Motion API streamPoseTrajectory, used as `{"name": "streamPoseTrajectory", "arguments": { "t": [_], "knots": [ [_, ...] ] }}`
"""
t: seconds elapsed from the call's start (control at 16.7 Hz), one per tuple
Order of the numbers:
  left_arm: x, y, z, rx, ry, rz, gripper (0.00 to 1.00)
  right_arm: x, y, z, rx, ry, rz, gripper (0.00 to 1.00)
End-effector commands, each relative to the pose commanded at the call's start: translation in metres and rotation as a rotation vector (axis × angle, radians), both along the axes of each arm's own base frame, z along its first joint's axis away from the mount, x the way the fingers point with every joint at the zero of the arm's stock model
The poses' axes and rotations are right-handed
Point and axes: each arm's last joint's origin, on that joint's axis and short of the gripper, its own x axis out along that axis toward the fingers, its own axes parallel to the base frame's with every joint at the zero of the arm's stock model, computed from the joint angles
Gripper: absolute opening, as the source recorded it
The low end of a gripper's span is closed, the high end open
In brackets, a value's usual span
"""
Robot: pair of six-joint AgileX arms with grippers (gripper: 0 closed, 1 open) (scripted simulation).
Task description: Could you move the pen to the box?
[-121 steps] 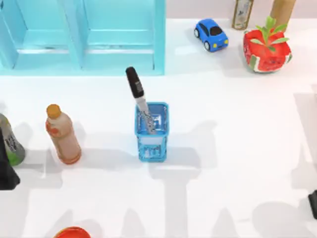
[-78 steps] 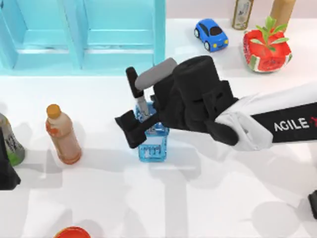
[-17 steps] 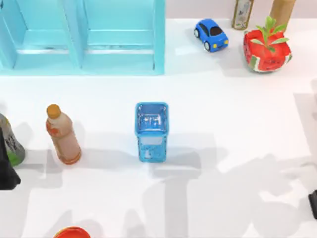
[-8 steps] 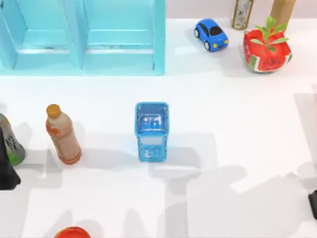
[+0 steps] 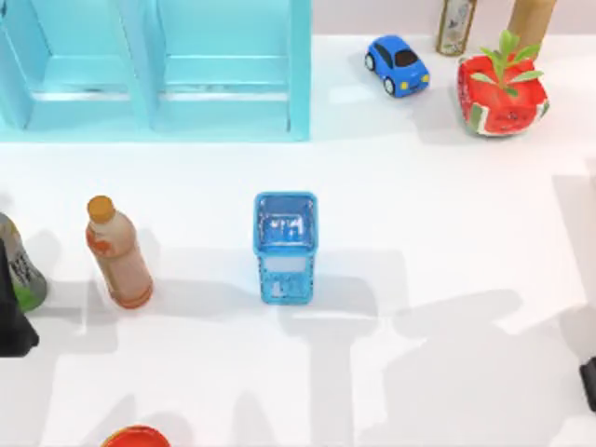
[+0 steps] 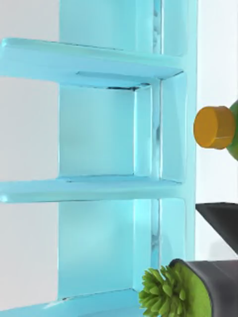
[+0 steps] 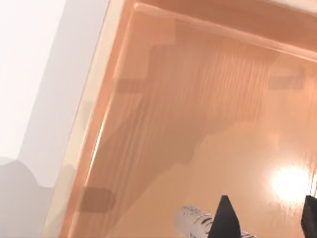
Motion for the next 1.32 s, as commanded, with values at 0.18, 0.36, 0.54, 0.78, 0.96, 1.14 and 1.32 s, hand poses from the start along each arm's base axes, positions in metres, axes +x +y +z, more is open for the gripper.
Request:
{"name": "streamPoseTrajectory", "arguments": {
  "t": [0.18, 0.36, 0.54, 0.78, 0.96, 1.14, 1.32],
  "knots": [
    [0.0, 0.0, 0.0, 0.0, 0.0, 0.0, 1.0, 0.0006, 0.0004, -0.0027, 0.001, 0.002, -0.001, 0.0],
    [0.0, 0.0, 0.0, 0.0, 0.0, 0.0, 1.0, 0.0006, 0.0004, -0.0027, 0.001, 0.002, -0.001, 0.15],
    [0.0, 0.0, 0.0, 0.0, 0.0, 0.0, 1.0, 0.0006, 0.0004, -0.0027, 0.001, 0.002, -0.001, 0.38],
    [0.0, 0.0, 0.0, 0.0, 0.0, 0.0, 1.0, 0.0006, 0.0004, -0.0027, 0.001, 0.002, -0.001, 0.68],
    [0.0, 0.0, 0.0, 0.0, 0.0, 0.0, 1.0, 0.0006, 0.0004, -0.0027, 0.001, 0.002, -0.001, 0.9],
    [0.0, 0.0, 0.0, 0.0, 0.0, 0.0, 1.0, 0.0006, 0.0004, -0.0027, 0.001, 0.002, -0.001, 1.0],
    [0.0, 0.0, 0.0, 0.0, 0.0, 0.0, 1.0, 0.0006, 0.0004, -0.0027, 0.001, 0.002, -0.001, 1.0]
  ]
}}
